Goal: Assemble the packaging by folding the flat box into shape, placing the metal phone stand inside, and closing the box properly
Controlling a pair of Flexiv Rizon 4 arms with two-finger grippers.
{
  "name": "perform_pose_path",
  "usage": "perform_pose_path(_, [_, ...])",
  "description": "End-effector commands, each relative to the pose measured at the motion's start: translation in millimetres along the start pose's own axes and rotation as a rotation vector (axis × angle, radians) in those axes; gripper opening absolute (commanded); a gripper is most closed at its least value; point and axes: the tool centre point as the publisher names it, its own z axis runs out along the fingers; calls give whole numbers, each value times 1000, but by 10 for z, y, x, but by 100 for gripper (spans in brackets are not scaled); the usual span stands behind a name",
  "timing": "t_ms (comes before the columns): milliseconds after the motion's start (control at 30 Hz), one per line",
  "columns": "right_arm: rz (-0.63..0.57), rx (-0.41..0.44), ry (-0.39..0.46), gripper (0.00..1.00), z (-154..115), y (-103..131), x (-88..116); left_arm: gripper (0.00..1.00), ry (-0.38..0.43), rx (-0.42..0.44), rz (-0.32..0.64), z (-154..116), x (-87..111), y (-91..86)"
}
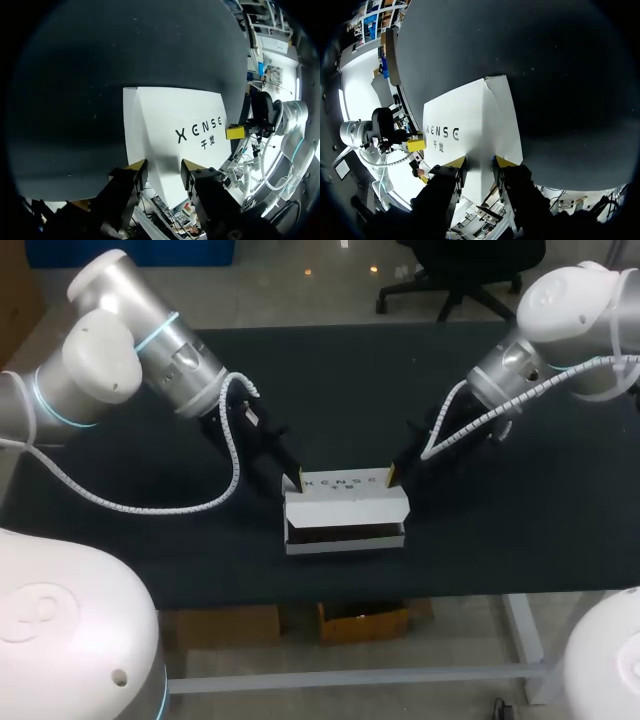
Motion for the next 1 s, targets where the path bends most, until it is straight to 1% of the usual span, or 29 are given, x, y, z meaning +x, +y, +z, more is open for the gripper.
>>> perform_pose_path(33, [2,11,-3,32,12,21,45,45,2,-12,-5,-2,23,-49])
perform_pose_path(300, [8,12,-5,32,-9,16,65,48,1,-18,-12,-34,45,-46])
perform_pose_path(467, [13,11,-8,32,-32,10,77,46,-5,-24,-17,-39,61,-51])
perform_pose_path(1000, [30,10,-21,33,-67,19,119,47,-19,-43,-35,-75,105,-70])
